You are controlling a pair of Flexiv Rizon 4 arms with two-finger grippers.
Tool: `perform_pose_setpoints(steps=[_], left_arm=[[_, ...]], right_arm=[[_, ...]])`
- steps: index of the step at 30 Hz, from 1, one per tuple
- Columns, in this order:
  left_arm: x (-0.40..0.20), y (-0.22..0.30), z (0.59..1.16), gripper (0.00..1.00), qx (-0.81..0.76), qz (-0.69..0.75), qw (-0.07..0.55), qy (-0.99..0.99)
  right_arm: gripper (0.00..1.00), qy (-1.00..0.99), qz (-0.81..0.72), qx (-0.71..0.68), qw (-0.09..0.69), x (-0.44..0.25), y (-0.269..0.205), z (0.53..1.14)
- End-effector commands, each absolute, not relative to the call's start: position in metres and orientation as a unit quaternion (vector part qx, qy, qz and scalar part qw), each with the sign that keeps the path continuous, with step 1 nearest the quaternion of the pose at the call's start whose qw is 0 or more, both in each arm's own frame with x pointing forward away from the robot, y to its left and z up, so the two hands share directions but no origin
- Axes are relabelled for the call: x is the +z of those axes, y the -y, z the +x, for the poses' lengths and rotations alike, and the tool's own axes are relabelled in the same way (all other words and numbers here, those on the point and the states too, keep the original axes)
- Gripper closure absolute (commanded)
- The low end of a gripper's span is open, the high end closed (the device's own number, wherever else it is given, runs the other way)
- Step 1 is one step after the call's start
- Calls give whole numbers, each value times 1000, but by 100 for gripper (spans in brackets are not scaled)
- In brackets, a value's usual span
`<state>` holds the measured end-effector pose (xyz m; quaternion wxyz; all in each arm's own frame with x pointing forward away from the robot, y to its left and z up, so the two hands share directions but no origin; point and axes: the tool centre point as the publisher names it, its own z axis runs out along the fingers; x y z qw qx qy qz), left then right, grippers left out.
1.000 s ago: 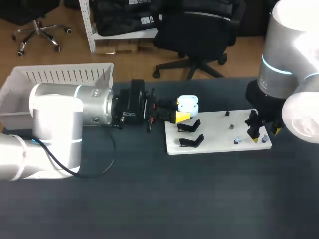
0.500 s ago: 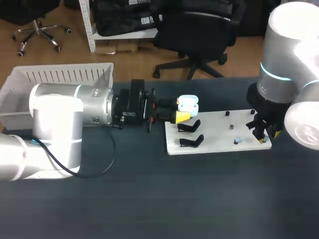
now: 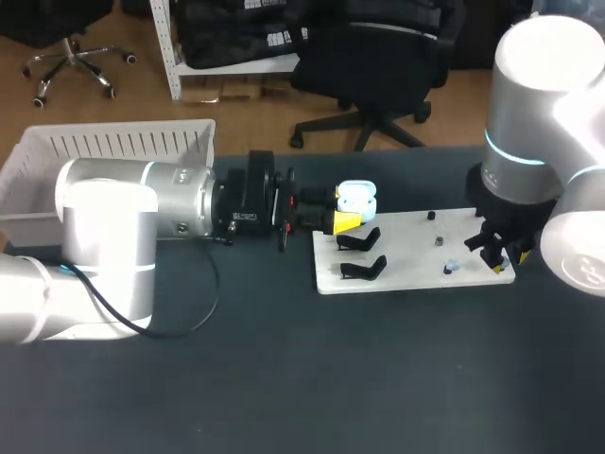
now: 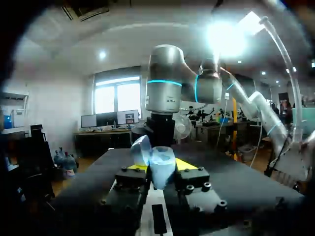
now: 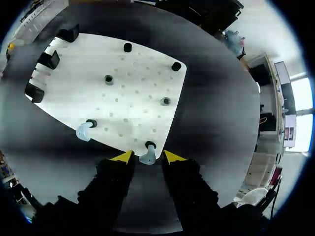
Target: Pick up each earbud case from the left stands, insert the matching earbuds, close the lid, and place the case in the box.
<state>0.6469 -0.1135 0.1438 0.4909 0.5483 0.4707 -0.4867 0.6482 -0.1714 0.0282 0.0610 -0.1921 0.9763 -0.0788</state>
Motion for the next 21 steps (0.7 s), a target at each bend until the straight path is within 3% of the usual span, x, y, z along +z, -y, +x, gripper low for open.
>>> perform_pose_setpoints(steps=[1, 14, 17, 21], left_arm=[[144, 113, 647, 100, -487, 548, 491, -471], [144, 113, 647, 100, -487, 548, 491, -471], [144, 113, 647, 100, -487, 548, 491, -471], [144, 113, 647, 100, -487, 548, 491, -471]], right_arm=[[66, -976, -190, -81, 66, 25, 172, 648], [73, -977, -184, -80, 67, 22, 174, 649], [82, -978, -183, -79, 66, 22, 174, 649], [80, -978, -184, -79, 65, 22, 174, 650]])
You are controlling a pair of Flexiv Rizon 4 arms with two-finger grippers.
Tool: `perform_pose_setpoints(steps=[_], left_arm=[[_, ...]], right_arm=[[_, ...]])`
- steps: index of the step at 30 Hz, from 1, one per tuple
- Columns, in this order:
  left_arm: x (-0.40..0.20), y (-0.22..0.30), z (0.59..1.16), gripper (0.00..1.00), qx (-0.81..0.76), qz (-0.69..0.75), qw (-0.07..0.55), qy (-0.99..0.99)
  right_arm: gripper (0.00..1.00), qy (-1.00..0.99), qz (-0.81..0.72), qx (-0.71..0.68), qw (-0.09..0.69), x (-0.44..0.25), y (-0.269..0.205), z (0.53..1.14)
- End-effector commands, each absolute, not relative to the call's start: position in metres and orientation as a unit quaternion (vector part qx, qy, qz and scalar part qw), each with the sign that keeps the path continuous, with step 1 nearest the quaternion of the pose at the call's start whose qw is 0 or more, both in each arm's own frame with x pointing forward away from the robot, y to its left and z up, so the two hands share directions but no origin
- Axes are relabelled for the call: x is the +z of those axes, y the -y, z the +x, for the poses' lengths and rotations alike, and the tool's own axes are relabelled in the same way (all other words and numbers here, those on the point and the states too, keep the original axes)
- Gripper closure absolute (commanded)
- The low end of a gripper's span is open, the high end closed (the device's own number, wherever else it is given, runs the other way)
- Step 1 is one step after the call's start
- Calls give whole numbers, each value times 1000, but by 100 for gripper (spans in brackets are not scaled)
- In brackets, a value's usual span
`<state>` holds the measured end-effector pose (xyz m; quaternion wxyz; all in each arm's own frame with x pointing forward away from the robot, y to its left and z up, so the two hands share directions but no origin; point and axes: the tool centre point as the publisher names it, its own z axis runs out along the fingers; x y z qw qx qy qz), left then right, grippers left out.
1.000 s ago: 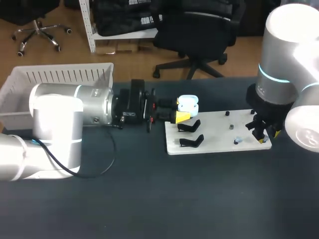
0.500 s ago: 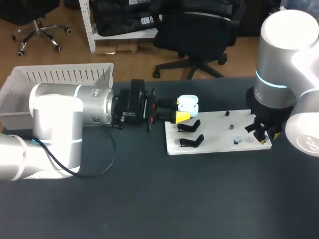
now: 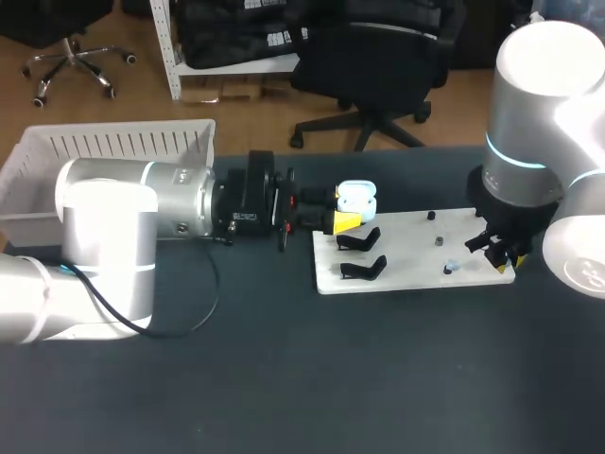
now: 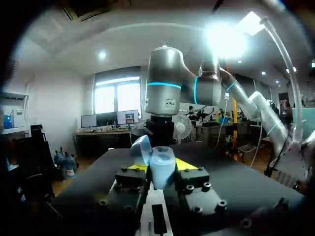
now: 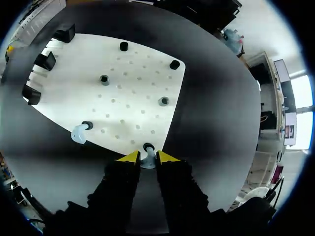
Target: Pick up each earbud case from the left stands, insert the matching earbuds, close the lid, and place the case in the box.
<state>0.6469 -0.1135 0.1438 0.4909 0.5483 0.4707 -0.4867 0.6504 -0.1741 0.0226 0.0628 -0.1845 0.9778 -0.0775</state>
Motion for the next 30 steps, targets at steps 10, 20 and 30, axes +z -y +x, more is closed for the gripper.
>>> perform_pose_setpoints(steps=[10, 20, 30], left_arm=[[144, 113, 647, 100, -487, 548, 491, -471], [144, 113, 647, 100, -487, 548, 491, -471], [144, 113, 647, 100, -487, 548, 491, -471]], right_arm=[[100, -977, -184, -84, 64, 26, 173, 647], [100, -976, -184, -92, 66, 42, 170, 645], [100, -977, -193, -82, 27, 91, 141, 637]])
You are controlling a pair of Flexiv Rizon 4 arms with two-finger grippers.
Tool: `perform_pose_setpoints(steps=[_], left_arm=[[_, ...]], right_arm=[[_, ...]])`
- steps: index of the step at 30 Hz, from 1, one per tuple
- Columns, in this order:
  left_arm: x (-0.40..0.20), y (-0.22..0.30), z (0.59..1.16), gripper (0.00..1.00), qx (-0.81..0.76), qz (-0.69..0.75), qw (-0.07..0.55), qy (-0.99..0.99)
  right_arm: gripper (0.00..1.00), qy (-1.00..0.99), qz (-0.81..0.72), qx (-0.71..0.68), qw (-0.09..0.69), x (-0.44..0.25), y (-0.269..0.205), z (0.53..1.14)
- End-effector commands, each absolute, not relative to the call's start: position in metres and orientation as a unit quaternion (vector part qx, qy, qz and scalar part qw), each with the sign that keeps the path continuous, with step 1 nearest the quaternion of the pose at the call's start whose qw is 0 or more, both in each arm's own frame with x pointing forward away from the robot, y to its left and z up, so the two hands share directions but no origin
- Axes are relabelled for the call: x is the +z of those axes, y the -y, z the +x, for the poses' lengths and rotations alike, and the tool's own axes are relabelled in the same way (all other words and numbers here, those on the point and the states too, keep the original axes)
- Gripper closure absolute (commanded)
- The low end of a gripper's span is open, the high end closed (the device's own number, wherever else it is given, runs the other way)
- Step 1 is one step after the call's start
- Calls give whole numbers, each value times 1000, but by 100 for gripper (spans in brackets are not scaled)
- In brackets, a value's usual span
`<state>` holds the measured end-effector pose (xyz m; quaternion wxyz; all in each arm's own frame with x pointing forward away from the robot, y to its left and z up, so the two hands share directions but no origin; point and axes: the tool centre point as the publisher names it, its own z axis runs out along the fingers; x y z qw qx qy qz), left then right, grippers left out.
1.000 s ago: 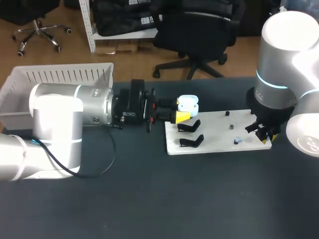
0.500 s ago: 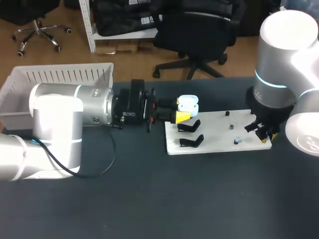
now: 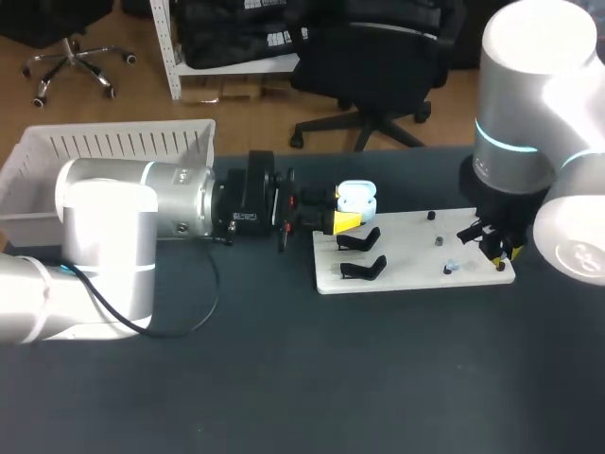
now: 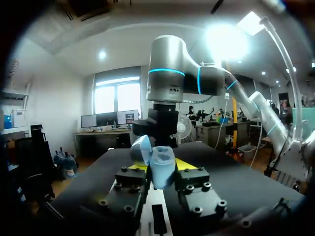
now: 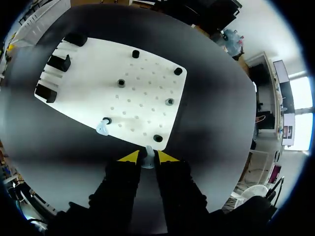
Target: Pick up each earbud case from the left stands, insert the matching earbuds, close the lid, and place the case in the box.
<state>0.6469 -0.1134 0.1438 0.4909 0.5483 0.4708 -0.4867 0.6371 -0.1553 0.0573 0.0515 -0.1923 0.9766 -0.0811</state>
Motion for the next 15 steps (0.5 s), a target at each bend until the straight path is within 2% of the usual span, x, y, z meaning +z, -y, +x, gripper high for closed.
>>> perform_pose_setpoints(steps=[1, 9, 15], left_arm=[[144, 113, 647, 100, -487, 548, 491, -471], [144, 113, 647, 100, -487, 548, 491, -471], [144, 113, 647, 100, -487, 548, 491, -471]], right_arm=[[100, -977, -193, -83, 20, 98, 137, 637], [100, -971, -202, -125, -28, 157, 99, 628], [100, -964, -222, -138, -36, 188, 74, 618]])
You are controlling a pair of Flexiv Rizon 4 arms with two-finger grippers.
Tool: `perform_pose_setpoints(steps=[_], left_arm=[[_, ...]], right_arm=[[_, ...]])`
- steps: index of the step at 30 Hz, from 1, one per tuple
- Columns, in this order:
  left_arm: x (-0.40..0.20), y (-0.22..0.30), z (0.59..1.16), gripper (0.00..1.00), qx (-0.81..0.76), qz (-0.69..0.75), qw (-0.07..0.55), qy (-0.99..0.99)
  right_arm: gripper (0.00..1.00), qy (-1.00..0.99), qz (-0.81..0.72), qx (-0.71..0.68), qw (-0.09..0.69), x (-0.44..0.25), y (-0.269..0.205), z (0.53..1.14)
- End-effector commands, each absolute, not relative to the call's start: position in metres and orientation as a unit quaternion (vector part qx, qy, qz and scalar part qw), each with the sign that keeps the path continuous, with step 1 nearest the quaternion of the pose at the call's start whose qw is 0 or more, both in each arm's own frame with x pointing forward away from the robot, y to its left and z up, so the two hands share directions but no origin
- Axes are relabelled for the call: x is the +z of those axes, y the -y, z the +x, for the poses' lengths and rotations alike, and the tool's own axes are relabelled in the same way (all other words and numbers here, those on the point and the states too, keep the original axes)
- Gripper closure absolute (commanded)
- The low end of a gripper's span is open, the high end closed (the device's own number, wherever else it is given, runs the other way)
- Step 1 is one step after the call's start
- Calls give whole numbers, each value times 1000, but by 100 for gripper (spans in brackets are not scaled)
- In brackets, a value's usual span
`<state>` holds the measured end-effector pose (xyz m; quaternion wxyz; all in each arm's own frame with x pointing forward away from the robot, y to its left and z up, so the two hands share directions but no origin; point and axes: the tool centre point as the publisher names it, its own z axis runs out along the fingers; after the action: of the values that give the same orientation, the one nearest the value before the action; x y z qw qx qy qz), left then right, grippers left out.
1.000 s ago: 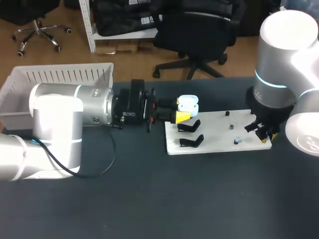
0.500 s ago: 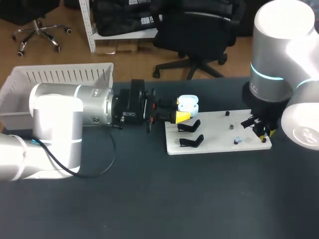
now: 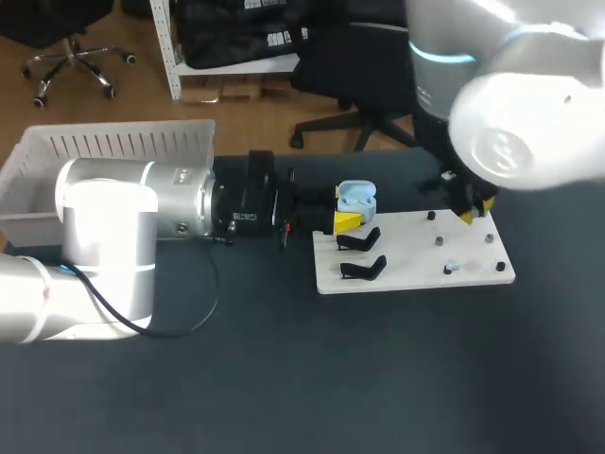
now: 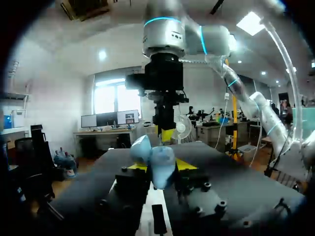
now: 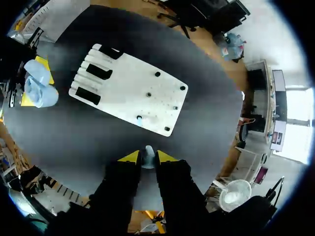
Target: Pick up each earbud case from the left stands, insert the matching earbuds, close the lid, and place the case in the box.
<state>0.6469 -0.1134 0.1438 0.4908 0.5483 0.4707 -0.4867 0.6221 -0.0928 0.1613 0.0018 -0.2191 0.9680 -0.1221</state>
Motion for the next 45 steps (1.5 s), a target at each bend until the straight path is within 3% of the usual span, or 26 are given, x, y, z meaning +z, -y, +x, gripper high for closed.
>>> perform_pose_setpoints(steps=[1, 18, 35, 41, 45], left_arm=[[144, 113, 647, 100, -487, 548, 491, -471], [144, 113, 647, 100, -487, 548, 491, -471], [144, 113, 647, 100, -487, 548, 491, -471], [144, 113, 647, 100, -487, 548, 491, -471], [144, 113, 647, 100, -487, 548, 491, -471]], right_arm=[[100, -963, -227, -140, -34, 194, 67, 615], [100, -946, -296, -118, 49, 232, -9, 595], [100, -945, -301, -122, 47, 230, -11, 596], [100, -968, -208, -115, 83, 234, -27, 607], [100, -986, -121, -101, 60, 233, -28, 616]])
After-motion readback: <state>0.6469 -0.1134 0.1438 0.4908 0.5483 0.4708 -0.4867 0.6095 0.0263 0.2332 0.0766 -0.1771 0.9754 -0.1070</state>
